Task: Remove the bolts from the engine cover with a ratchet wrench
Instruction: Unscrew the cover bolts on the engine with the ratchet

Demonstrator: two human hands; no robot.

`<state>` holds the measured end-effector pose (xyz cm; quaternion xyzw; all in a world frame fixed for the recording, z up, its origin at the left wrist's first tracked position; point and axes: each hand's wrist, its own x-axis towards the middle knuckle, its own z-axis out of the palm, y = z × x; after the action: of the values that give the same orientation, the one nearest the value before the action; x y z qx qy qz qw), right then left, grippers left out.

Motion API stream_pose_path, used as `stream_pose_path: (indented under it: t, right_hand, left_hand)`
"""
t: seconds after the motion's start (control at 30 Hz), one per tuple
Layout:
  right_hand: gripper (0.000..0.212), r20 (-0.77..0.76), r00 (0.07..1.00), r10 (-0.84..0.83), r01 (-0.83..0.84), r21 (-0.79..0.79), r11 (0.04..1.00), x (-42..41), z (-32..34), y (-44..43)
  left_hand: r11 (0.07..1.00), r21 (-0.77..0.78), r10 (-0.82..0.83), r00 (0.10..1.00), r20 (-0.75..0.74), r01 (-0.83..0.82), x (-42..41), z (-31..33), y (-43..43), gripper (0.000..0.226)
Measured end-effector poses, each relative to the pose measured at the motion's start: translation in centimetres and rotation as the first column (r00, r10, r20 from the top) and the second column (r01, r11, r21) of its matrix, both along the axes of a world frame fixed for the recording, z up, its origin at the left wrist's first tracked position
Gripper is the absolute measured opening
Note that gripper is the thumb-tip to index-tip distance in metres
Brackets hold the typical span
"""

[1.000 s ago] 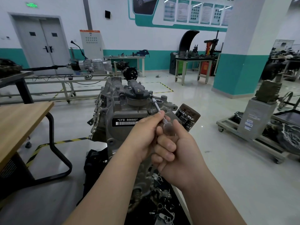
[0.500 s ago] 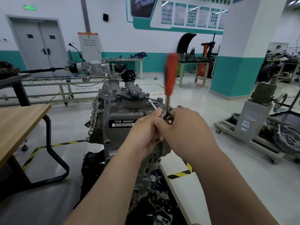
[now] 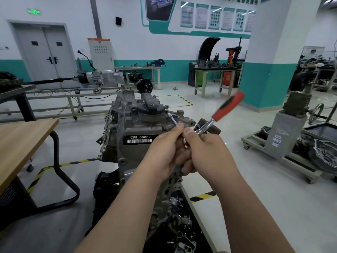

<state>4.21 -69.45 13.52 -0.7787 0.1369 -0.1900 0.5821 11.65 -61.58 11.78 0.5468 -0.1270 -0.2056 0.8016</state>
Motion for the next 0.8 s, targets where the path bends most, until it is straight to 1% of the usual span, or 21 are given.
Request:
stream_pose_path:
  t: [0.03,0.07,0.1,0.13,0.17,0.2,0.23,0.27,0.3,0.37,0.4,0.43,0.47,0.53,0.6,0.67,0.7,0.73,0.8]
  right_hand:
    - [0.049,0.007,0.999,0.044,-0.044,0.192,0.980,0.0,-0.2,0.2]
    - [0.050,0.026,0.996,0.085,-0.088,0.389,0.917,0.0,-0.3,0.4]
    - [0.050,0.052,0.992,0.119,-0.127,0.573,0.810,0.0,-0.5,0.6]
    - [0.050,0.078,0.986,0.149,-0.159,0.722,0.674,-0.1,-0.6,0.6]
    - [0.048,0.108,0.977,0.183,-0.191,0.819,0.541,-0.1,-0.7,0.7]
    - [0.043,0.139,0.967,0.215,-0.223,0.869,0.441,-0.2,-0.7,0.7]
    - [0.038,0.170,0.956,0.239,-0.252,0.894,0.370,-0.3,-0.7,0.8]
    - [0.035,0.198,0.946,0.256,-0.276,0.907,0.319,-0.5,-0.7,0.8]
    - [0.034,0.218,0.938,0.268,-0.292,0.915,0.279,-0.6,-0.6,0.9]
    - [0.036,0.236,0.930,0.281,-0.305,0.924,0.232,-0.7,-0.5,1.0]
    - [0.041,0.237,0.929,0.285,-0.306,0.924,0.231,-0.7,-0.6,1.0]
    - [0.046,0.228,0.930,0.289,-0.304,0.919,0.252,-0.6,-0.8,0.9]
    - [0.051,0.208,0.933,0.292,-0.297,0.906,0.302,-0.5,-0.9,0.9]
    - [0.056,0.143,0.950,0.277,-0.264,0.840,0.474,-0.2,-1.2,0.9]
    - [0.057,0.078,0.973,0.219,-0.210,0.696,0.687,-0.1,-1.4,0.6]
    - [0.053,0.016,0.989,0.145,-0.137,0.439,0.888,-0.1,-1.2,0.1]
    - [0.052,-0.002,0.993,0.114,-0.109,0.281,0.954,-0.3,-1.0,-0.2]
    - [0.052,-0.008,0.996,0.092,-0.090,0.135,0.987,-0.4,-0.7,-0.5]
    - [0.052,-0.024,0.998,0.053,-0.055,-0.097,0.994,-0.8,0.1,-1.0]
  left_hand:
    - [1.000,-0.008,-0.007,1.000,-0.008,0.007,0.0,0.0,0.1,0.039]
    - [1.000,-0.006,-0.014,1.000,-0.014,0.014,0.0,0.0,0.2,0.040]
    - [1.000,0.003,-0.029,0.999,-0.020,0.029,-0.1,0.1,0.3,0.042]
    - [0.998,0.022,-0.050,0.999,-0.020,0.051,-0.1,0.1,0.4,0.043]
    - [0.996,0.046,-0.071,0.997,-0.015,0.071,-0.2,0.2,0.4,0.042]
    - [0.994,0.071,-0.080,0.997,-0.005,0.080,-0.2,0.1,0.4,0.042]
    - [0.993,0.086,-0.084,0.996,0.003,0.083,-0.3,0.1,0.4,0.046]
    - [0.993,0.089,-0.079,0.997,0.009,0.078,-0.2,-0.1,0.4,0.051]
    - [0.995,0.078,-0.071,0.997,0.012,0.070,-0.2,-0.2,0.3,0.052]
    - [0.998,0.038,-0.055,0.998,0.013,0.055,-0.2,-0.2,0.3,0.036]
    - [0.998,0.021,-0.055,0.998,0.011,0.055,-0.3,-0.1,0.3,0.029]
    - [0.998,0.015,-0.059,0.998,0.010,0.059,-0.3,-0.2,0.3,0.028]
    - [0.998,0.016,-0.063,0.998,0.012,0.063,-0.3,-0.3,0.4,0.029]
    - [0.997,0.017,-0.073,0.997,0.015,0.073,-0.3,-0.5,0.3,0.036]
    - [0.998,0.021,-0.065,0.997,0.046,0.064,-0.3,-0.6,0.2,0.042]
    - [0.999,0.026,-0.046,0.996,0.082,0.044,-0.1,-0.7,0.1,0.049]
    - [0.999,0.026,-0.040,0.995,0.090,0.038,0.0,-0.8,0.1,0.048]
    - [0.999,0.021,-0.039,0.995,0.096,0.037,0.1,-0.9,0.1,0.046]
    - [0.999,0.030,-0.046,0.994,0.102,0.043,0.3,-1.0,0.1,0.042]
